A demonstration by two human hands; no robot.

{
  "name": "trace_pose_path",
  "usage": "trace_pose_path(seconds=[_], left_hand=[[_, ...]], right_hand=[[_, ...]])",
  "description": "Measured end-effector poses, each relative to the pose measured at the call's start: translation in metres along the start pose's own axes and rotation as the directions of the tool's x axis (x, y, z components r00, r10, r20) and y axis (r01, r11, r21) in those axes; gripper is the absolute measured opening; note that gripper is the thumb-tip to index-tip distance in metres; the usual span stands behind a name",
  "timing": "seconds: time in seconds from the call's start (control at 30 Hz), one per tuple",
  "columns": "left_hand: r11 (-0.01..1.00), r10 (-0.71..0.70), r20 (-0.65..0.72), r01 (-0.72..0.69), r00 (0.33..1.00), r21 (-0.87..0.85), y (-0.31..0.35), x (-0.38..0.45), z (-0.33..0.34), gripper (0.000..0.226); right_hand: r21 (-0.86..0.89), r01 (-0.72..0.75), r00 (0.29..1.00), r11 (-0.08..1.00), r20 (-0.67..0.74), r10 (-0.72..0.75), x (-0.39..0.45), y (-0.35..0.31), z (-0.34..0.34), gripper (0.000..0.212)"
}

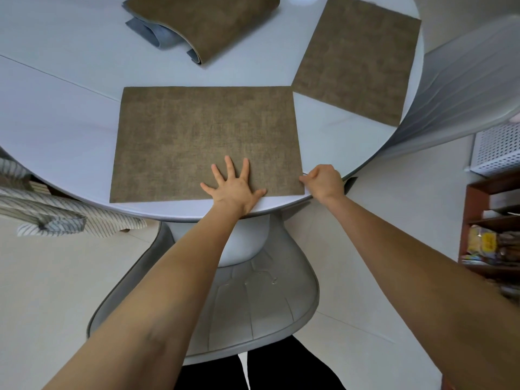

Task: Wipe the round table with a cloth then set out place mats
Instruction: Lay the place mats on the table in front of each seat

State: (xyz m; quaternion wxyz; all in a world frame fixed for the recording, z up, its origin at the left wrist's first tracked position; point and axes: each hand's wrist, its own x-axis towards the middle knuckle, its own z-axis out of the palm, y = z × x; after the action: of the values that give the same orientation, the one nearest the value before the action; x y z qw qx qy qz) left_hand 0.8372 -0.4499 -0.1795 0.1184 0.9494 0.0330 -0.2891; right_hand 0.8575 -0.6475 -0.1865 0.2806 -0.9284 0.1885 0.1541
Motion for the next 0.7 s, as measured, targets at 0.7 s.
trace_pose_path(seconds=[0.7], left_hand=[[1.000, -0.001, 0.012, 0.001, 1.000, -0.017, 0.006, 0.001, 0.006, 0.094]], right_hand=[[-0.014, -0.059, 0.997, 0.998, -0.046, 0.058, -0.008, 0.005, 0.015, 0.027]])
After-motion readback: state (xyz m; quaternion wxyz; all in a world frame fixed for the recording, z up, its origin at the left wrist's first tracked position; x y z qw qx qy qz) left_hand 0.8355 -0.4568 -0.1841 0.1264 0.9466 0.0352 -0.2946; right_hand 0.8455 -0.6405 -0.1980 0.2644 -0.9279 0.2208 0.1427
